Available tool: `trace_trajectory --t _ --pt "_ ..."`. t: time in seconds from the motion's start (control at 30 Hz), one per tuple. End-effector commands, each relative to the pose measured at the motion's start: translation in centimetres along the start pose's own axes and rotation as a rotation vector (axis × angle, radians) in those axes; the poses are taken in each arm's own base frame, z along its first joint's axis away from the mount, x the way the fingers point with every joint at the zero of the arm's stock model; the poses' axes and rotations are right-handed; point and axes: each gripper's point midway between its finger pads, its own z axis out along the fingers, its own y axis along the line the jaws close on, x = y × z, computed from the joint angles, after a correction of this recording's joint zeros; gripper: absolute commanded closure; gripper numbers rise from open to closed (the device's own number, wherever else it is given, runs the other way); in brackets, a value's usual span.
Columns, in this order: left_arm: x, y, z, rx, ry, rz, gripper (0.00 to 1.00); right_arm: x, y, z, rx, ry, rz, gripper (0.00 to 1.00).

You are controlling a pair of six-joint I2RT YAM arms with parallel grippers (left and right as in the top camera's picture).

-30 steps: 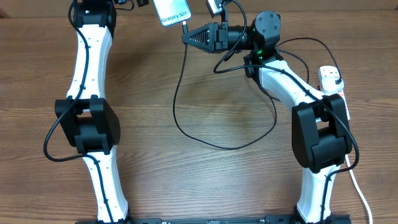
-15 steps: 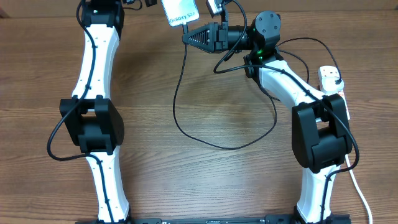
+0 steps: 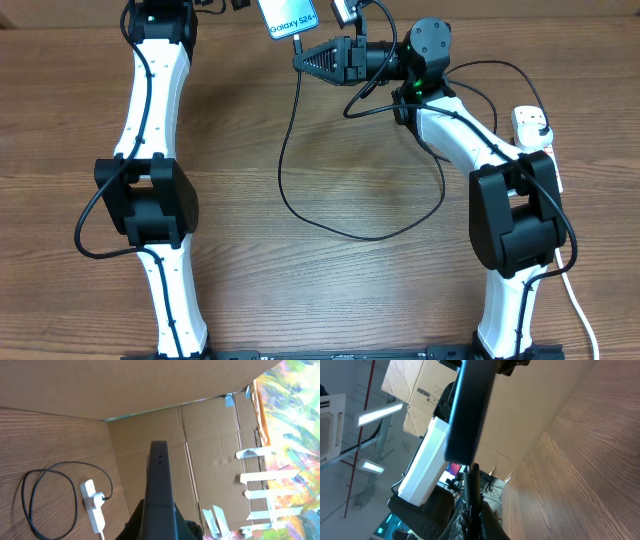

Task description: Plug charger to phone and switch on socket

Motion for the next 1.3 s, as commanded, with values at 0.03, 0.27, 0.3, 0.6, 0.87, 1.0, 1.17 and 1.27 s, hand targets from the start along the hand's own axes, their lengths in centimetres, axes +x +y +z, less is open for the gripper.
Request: trace_trajectory --t 0.03,0.27,0.3,0.6,0.87,1.0,1.17,1.27 --pt "-0.17 -0.97 -0.56 0.008 -0.005 0.022 0.96 -0.16 0.62 0.03 -0.006 0.002 -0.022 0.96" --pt "-0.16 -0.99 -0.61 0.008 -0.003 0.060 0.96 -0.13 0.63 0.03 -0.006 0.004 -0.022 0.96" --pt "-0.13 -0.98 -0.61 0.008 -0.002 0.060 0.96 -0.12 0.63 0.03 -0.006 0.005 -0.022 0.96" --pt "0.29 -1.06 -0.60 0.013 0.022 0.069 0.96 -0.11 0.63 0.03 -0.006 0.005 -0.022 0.96" --pt "0.25 -1.04 -0.60 0.012 0.020 0.029 0.96 -0.12 0.63 0.03 -0.006 0.005 -0.022 0.96" --pt "0.24 -1.05 -0.60 0.012 0.020 0.034 0.96 -0.12 0.63 0.03 -0.006 0.005 -0.022 0.96" --pt "0.30 -1.03 -0.60 0.013 0.023 0.056 0.96 -0.12 0.63 0.03 -0.006 0.004 -0.021 0.96" --pt "0.31 -1.06 -0.60 0.013 0.024 0.056 0.96 -0.13 0.63 0.03 -0.006 0.004 -0.021 0.96"
